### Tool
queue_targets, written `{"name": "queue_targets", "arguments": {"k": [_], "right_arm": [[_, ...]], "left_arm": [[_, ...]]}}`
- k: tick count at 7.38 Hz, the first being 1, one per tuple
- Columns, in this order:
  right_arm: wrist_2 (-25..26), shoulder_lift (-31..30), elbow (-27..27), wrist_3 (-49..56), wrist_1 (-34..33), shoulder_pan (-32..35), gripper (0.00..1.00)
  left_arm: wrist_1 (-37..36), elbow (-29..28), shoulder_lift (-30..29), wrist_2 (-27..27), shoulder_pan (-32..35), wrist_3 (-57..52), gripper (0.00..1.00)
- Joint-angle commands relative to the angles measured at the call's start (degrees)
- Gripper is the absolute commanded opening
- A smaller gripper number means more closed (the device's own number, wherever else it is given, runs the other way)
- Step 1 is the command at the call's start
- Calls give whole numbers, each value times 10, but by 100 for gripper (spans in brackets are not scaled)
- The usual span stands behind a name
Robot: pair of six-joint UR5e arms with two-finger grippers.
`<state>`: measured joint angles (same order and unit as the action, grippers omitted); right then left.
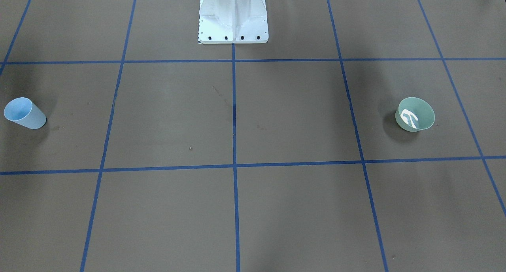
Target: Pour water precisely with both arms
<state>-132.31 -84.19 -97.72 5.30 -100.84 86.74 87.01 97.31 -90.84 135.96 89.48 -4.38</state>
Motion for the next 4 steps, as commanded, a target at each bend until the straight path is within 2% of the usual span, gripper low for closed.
{"name": "queue_targets", "arguments": {"k": [1,4], "right_arm": [[0,1,-9,0,-1,0,100],[4,-4,-6,1,0,0,100]], "left_arm": [[-5,6,-7,-9,1,4,100],[-4,17,-10,-8,2,3,100]]}}
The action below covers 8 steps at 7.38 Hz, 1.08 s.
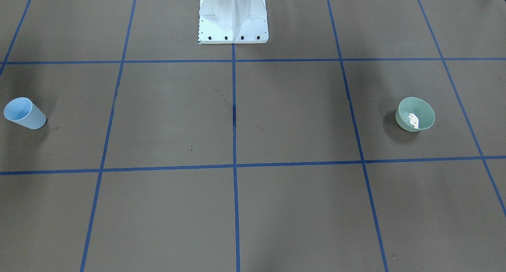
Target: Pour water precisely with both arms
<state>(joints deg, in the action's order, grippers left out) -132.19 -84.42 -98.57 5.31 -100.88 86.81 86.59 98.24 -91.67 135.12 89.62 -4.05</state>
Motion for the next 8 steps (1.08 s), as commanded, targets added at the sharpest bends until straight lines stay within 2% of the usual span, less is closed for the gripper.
{"name": "queue_targets", "arguments": {"k": [1,8], "right_arm": [[2,-9,-1,1,1,0,100],[3,-43,1,1,1,-1,100]], "left_arm": [[-1,5,3,3,0,0,100],[2,14,15,-1,-1,8,100]]}}
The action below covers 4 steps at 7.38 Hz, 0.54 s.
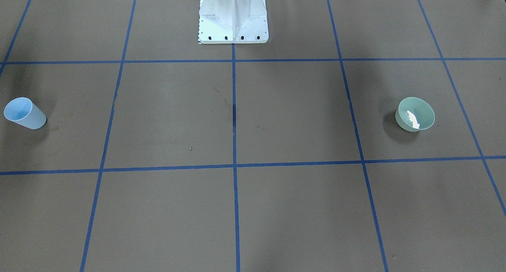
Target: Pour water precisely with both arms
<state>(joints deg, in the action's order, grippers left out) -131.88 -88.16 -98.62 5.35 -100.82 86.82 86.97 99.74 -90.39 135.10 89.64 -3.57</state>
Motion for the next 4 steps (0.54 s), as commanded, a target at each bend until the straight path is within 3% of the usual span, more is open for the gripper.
{"name": "queue_targets", "arguments": {"k": [1,4], "right_arm": [[0,-7,3,0,0,-1,100],[1,-3,13,0,1,-1,100]], "left_arm": [[-1,-1,1,-1,-1,2,100],[-1,4,-1,-1,-2,2,100]]}}
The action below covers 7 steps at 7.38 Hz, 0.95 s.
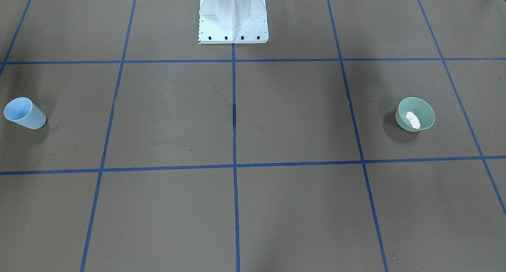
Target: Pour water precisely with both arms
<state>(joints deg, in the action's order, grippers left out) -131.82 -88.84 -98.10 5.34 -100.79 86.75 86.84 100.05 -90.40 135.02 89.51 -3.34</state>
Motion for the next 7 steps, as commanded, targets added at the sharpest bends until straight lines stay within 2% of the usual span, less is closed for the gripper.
{"name": "queue_targets", "arguments": {"k": [1,5,7], "right_arm": [[0,6,11,-1,0,0,100],[0,8,16,-1,0,0,100],[0,8,17,-1,0,0,100]], "left_arm": [[-2,-1,-2,0,0,1,100],[-6,-9,7,1,0,4,100],[-37,-7,7,1,1,4,100]]}}
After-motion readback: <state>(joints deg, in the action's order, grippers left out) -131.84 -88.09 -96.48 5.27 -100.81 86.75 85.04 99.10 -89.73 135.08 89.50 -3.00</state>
